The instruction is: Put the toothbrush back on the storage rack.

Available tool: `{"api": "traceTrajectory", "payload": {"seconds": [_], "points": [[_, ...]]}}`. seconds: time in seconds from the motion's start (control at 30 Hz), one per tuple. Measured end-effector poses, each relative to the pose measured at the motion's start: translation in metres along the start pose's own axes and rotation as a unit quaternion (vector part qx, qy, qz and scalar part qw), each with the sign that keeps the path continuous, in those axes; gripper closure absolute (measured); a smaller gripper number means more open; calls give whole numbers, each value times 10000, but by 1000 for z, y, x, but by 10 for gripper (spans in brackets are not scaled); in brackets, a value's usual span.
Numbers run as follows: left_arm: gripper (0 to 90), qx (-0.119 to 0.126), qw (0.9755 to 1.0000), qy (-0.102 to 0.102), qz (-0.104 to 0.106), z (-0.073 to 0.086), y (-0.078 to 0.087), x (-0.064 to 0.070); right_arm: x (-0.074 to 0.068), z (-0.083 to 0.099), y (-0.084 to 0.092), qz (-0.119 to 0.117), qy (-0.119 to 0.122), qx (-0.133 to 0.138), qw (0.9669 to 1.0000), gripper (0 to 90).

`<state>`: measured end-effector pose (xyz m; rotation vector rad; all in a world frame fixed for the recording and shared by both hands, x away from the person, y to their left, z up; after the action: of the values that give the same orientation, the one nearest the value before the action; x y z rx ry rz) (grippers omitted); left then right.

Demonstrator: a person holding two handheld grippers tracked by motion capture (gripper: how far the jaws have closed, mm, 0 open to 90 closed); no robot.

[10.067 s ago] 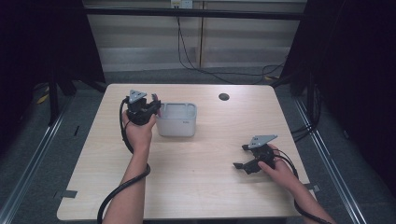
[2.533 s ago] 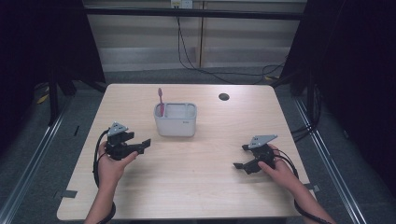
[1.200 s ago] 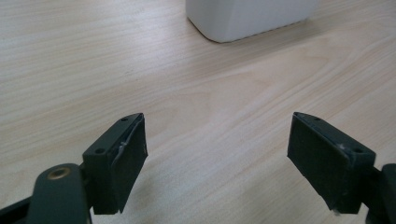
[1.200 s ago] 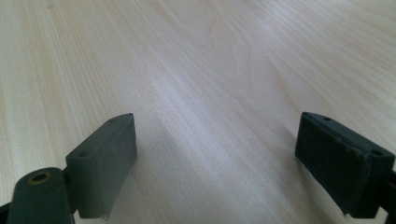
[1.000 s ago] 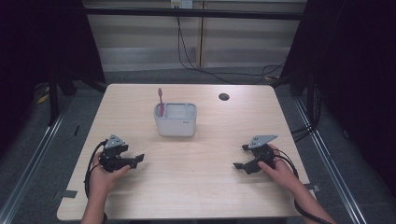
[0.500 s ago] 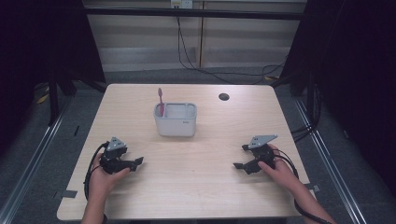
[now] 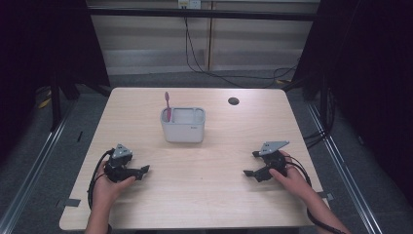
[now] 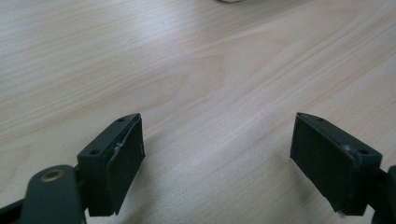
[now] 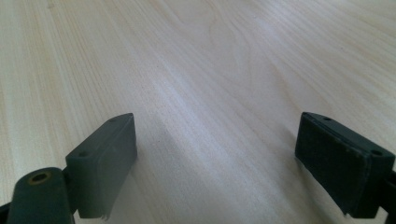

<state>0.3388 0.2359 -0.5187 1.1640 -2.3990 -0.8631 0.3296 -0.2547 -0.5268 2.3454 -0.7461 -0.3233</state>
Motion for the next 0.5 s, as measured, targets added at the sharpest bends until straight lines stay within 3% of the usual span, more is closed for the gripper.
{"api": "traceTrajectory", "payload": {"seconds": [0.5], "points": [[150,-14,9999,-99,-75,4,-1,-3,0,0,0,0,-1,4,10000,124]]}}
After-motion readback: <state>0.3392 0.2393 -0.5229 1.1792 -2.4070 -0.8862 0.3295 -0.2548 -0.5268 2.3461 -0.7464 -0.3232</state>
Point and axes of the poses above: each handheld gripper's, and its own axes: y roughly backward along the jaws, z roughly out of its underside, x roughly to its right, the point moved 2 cm from there along -y, roughly forward along the jaws, and after that the axes turned 3 degrees about x, right-handed, at the moved point
